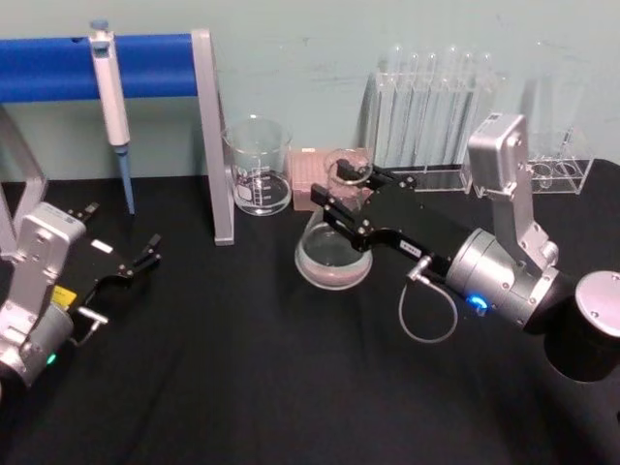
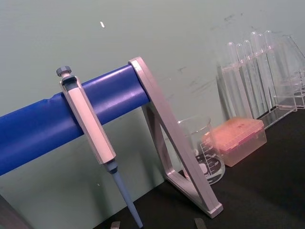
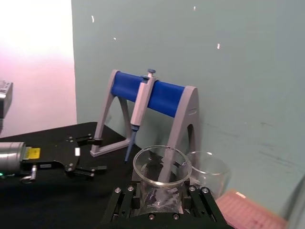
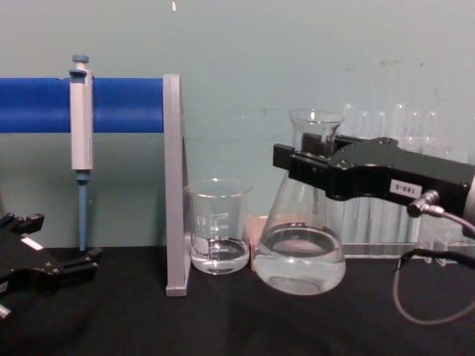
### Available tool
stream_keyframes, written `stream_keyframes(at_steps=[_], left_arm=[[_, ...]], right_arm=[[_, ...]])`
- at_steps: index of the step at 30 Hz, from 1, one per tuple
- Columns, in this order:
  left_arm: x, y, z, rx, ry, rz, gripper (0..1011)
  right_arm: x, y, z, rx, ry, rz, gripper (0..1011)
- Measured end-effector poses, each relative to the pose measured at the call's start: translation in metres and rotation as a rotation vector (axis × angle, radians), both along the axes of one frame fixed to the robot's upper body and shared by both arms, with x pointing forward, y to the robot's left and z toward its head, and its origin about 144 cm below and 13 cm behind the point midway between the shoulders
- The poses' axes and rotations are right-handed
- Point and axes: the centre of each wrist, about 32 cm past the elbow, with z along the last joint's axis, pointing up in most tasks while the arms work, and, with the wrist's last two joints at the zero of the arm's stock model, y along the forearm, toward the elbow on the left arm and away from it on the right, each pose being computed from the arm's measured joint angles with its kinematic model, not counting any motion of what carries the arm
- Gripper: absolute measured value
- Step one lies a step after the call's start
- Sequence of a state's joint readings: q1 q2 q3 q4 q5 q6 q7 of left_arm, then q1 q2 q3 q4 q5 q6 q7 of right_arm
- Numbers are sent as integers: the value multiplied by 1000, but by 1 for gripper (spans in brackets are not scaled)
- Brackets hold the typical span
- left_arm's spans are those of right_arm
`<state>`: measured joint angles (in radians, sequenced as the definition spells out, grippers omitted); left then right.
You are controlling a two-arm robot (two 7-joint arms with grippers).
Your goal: Grasp the erlenmeyer flask with one hand, shake it three times, then place it back.
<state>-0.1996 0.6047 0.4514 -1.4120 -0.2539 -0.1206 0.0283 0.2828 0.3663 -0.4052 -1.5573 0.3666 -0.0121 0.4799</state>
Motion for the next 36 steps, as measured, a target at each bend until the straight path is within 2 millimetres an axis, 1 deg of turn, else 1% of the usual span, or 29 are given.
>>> stream_keyframes(at_steps=[10, 36], left_arm=[[0, 0, 0, 0, 0, 0, 1001], [0, 0, 0, 0, 0, 0, 1001]], right_arm=[[-2, 4, 0, -1, 7, 25, 457], [0, 1, 0, 4, 4, 11, 458]])
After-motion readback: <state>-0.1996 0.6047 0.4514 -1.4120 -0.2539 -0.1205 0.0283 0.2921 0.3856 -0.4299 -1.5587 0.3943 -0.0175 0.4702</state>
